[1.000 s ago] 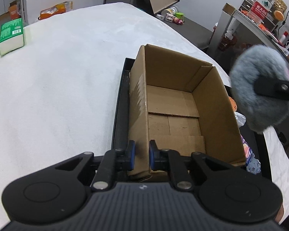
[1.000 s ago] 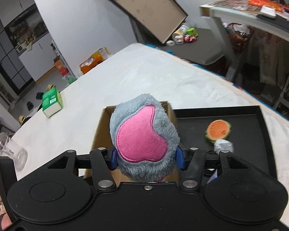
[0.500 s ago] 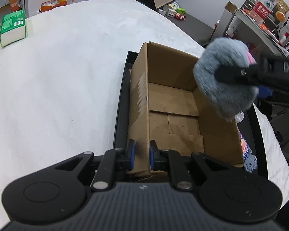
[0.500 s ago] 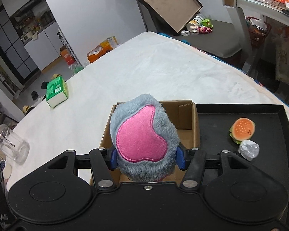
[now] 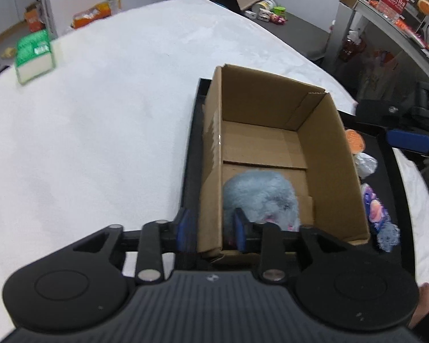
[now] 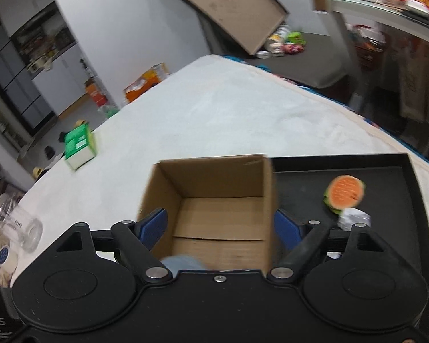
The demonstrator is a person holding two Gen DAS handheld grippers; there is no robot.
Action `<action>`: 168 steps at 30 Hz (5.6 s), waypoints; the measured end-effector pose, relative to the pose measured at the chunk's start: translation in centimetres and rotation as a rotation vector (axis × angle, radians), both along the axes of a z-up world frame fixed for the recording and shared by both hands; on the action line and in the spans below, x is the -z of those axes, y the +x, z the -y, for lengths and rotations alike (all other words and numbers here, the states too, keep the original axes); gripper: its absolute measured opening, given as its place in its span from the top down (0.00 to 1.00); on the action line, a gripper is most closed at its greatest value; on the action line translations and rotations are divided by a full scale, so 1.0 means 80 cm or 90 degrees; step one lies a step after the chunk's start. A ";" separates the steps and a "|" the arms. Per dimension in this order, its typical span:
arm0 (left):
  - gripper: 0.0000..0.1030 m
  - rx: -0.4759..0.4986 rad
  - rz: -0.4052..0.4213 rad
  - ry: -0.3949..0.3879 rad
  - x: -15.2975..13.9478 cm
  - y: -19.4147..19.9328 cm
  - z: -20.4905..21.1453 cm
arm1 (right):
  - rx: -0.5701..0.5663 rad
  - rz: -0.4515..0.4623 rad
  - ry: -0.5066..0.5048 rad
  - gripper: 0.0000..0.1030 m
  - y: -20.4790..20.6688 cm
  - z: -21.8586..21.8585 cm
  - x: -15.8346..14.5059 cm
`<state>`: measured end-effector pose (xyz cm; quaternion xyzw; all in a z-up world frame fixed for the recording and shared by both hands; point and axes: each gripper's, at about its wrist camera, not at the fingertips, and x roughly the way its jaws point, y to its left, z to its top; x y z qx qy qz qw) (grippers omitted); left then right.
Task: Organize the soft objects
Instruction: 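Move the right tool to the purple tissue pack and grasp it, then carry the tissue pack into the box with the right tool while the left tool grips the box wall, then move the right tool to the blue denim plush and grasp it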
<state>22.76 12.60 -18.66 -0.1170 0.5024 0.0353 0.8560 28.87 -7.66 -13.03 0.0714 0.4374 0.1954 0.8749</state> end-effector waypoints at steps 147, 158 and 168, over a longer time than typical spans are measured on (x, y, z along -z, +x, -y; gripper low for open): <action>0.82 -0.068 0.022 -0.103 0.021 -0.006 -0.029 | -0.093 0.008 0.073 0.26 0.008 -0.039 0.009; 0.61 -0.085 0.002 -0.044 0.004 -0.001 -0.016 | -0.060 0.012 0.034 0.21 0.002 -0.003 0.003; 0.33 -0.066 0.030 0.025 -0.024 -0.004 0.017 | 0.046 -0.013 -0.050 0.07 -0.012 0.052 0.016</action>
